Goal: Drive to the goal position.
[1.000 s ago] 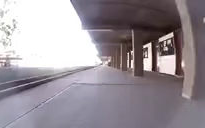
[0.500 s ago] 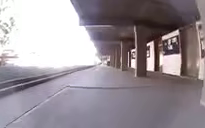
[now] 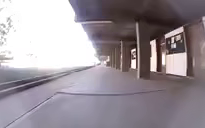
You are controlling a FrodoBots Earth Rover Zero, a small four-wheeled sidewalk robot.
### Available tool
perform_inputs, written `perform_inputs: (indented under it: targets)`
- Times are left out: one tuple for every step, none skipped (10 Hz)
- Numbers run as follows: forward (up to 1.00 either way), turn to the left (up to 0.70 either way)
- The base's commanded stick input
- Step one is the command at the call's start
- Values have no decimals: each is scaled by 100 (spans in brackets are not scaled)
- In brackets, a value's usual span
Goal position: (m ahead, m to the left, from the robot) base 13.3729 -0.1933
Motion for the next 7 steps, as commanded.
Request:
perform_inputs:
  targets:
    - [100, 1]
    - [100, 1]
    - [100, 1]
    - [100, 1]
    - [100, 1]
    - [100, 1]
    - [100, 23]
